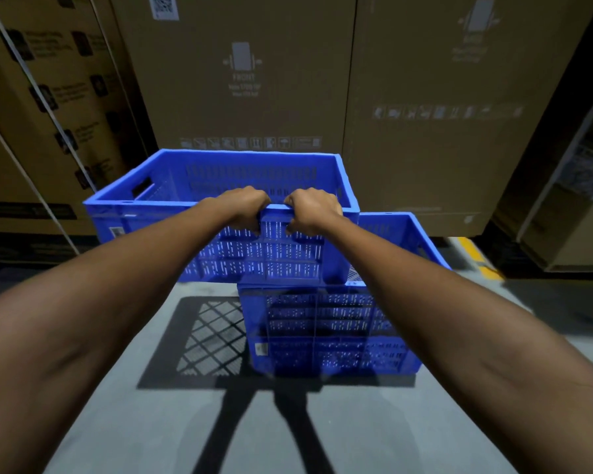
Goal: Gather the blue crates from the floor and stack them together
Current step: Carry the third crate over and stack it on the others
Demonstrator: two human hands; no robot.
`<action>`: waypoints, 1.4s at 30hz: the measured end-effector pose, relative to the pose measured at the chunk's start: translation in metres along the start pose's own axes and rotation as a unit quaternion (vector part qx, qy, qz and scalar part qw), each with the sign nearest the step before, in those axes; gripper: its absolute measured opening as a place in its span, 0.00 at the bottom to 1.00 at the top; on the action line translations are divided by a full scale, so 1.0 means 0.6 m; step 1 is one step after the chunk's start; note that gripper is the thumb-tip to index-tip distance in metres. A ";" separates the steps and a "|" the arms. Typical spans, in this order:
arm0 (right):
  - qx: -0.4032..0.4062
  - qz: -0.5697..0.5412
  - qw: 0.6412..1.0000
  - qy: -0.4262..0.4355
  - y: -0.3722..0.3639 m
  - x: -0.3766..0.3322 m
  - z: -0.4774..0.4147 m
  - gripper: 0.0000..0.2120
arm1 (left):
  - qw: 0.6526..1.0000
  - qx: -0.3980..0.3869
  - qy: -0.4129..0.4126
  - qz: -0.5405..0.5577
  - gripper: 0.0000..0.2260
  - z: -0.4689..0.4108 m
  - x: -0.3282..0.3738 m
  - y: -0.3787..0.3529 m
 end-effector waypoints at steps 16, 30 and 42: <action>-0.012 0.016 1.000 -0.024 -0.014 0.122 0.037 0.15 | 0.998 0.004 -0.057 0.005 0.16 -0.058 0.100 -0.026; -0.004 0.029 0.999 0.018 -0.018 0.211 0.069 0.45 | 0.985 0.037 -0.161 0.042 0.21 -0.038 0.139 -0.031; 0.161 0.094 0.982 -0.039 -0.040 0.076 0.031 0.40 | 0.947 0.319 0.027 -0.026 0.26 -0.013 0.034 -0.065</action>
Point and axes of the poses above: each hand's wrist, its own z-axis away from the middle knuckle, its own y-axis out of the back of the hand, x = y × z, the point moved 1 cm from there along -z, towards the middle knuckle, and after that the axes turned 15 degrees about z, right-handed, at the moved point
